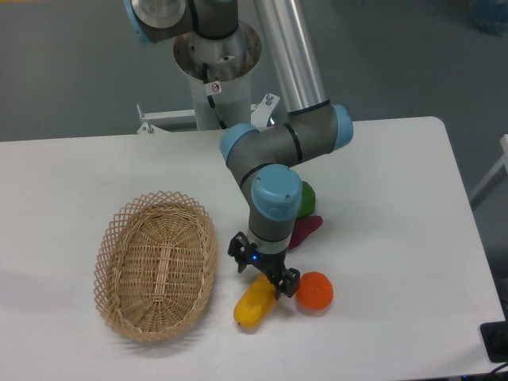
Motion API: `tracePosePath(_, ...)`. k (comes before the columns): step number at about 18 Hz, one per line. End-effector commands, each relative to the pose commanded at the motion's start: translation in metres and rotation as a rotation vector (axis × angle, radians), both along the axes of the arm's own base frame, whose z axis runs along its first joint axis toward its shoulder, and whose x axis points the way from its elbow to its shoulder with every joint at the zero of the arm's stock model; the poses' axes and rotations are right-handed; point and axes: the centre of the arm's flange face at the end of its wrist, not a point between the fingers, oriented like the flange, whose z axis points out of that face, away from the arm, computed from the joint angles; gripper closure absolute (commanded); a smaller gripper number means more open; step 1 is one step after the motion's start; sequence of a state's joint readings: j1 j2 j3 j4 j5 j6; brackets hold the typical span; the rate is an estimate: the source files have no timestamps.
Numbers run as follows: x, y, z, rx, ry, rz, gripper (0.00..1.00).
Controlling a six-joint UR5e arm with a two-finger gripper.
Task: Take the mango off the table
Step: 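Close the gripper around the yellow mango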
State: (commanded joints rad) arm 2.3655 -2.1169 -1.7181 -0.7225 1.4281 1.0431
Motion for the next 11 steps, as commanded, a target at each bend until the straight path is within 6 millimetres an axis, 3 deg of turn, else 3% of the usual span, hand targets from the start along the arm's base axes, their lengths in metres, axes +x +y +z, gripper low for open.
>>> tracePosePath(2,0.0015,0.0011,-0.0008,-0.001,-0.002,0.012,0.00)
tracePosePath(5,0.0037,0.0058,0.0014,0.026,0.013,0.051,0.21)
tracePosePath(11,0.0040,0.0069,0.0035,0.032,0.018,0.052,0.42)
